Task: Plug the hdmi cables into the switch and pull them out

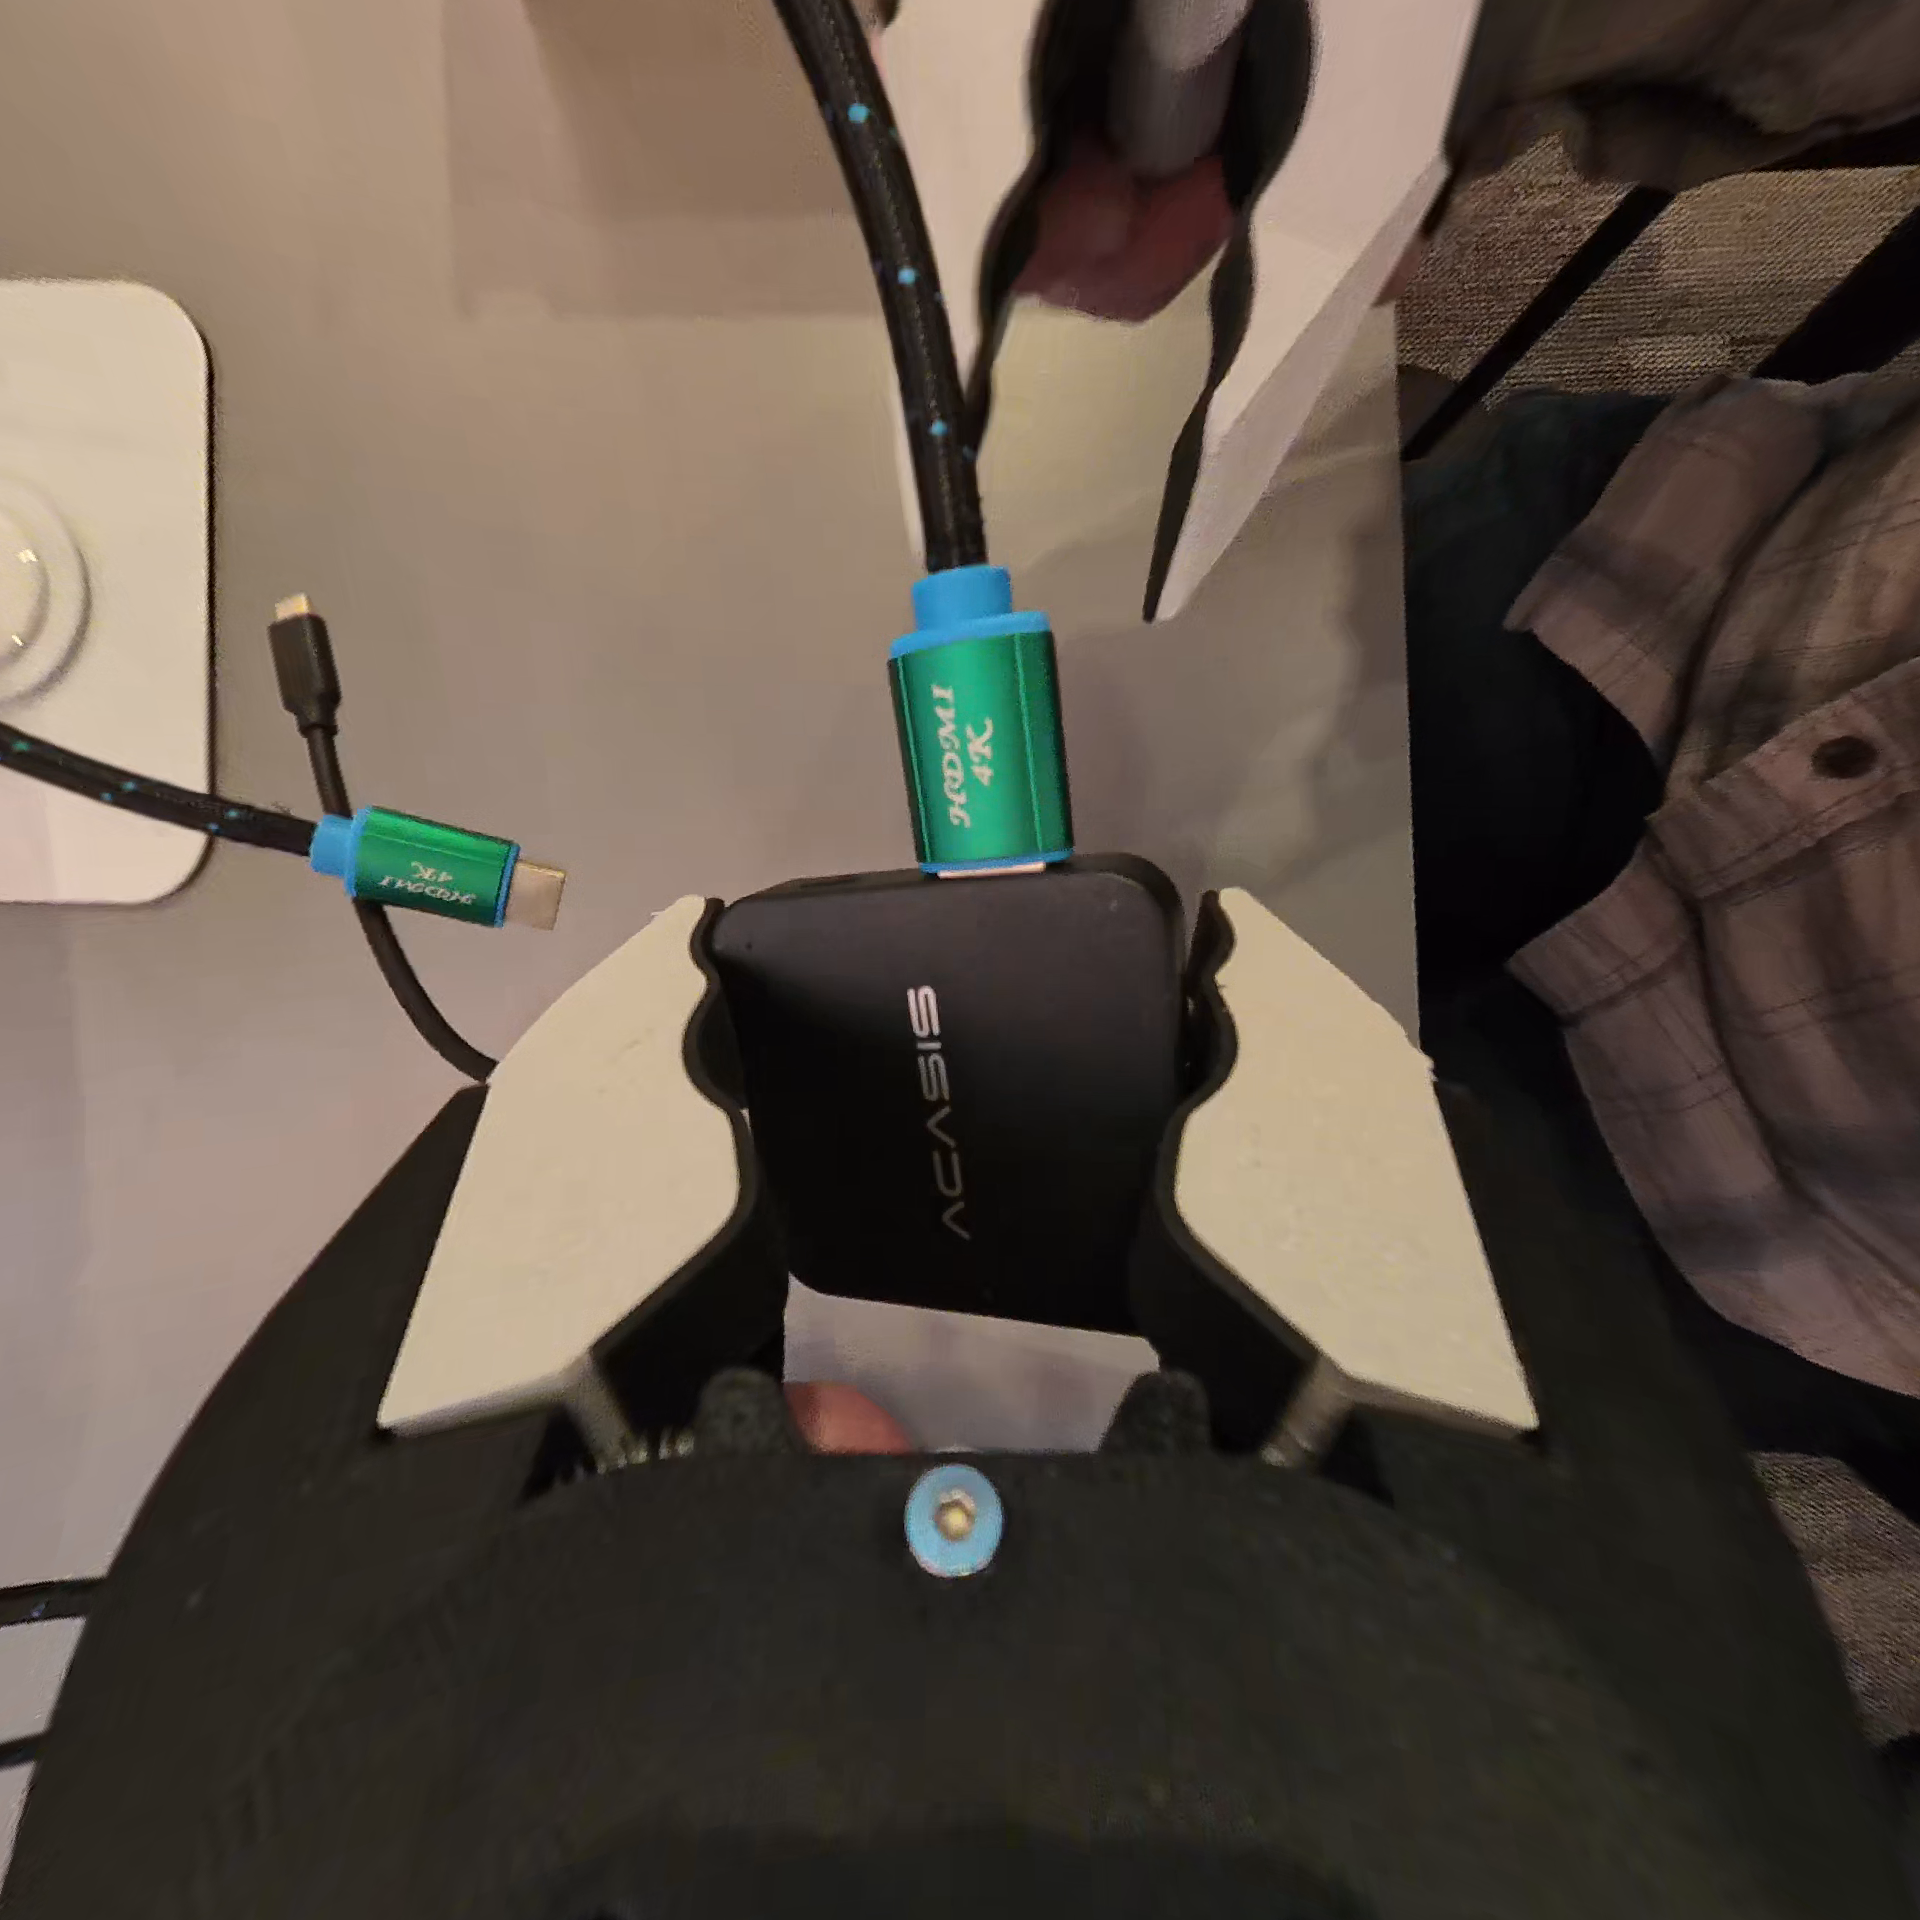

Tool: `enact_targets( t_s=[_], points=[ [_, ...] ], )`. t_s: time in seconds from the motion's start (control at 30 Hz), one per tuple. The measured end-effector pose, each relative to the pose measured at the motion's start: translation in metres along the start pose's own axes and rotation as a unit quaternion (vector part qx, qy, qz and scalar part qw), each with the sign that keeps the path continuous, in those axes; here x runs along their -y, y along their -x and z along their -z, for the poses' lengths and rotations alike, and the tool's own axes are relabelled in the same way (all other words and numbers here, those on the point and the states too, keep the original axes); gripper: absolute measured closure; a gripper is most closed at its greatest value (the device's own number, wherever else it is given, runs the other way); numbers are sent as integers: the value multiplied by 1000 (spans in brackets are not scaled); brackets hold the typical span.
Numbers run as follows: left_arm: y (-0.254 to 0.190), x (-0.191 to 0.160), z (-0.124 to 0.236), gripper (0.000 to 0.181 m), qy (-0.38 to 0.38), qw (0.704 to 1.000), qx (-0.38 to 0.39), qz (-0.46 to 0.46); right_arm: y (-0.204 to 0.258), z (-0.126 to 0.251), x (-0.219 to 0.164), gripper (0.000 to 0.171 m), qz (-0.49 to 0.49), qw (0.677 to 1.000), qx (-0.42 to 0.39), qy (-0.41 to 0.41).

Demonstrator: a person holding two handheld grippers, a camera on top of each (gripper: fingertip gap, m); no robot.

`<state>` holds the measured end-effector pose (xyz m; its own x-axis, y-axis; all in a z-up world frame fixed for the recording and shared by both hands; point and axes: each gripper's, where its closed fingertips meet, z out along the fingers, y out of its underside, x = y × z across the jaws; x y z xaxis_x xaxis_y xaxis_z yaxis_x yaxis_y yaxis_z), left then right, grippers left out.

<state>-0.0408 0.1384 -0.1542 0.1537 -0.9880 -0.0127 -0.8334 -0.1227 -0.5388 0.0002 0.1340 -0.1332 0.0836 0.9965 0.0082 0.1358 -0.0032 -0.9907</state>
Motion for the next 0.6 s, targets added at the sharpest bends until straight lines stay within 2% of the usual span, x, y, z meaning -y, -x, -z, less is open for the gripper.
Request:
enact_targets(
  t_s=[0.13,0.37,0.6],
  points=[
    [-5,4,4,98,-10,1000,6,-21,6,-7,20,132,-59,996,42,-48],
    [-15,4,-4,99,1,998,1,-57,15,-25,36,127,-58,994,63,-61],
    [-17,8,-12,99,20,997,-2,-81,16,-26,35,136,-65,994,70,-45]
  ],
)
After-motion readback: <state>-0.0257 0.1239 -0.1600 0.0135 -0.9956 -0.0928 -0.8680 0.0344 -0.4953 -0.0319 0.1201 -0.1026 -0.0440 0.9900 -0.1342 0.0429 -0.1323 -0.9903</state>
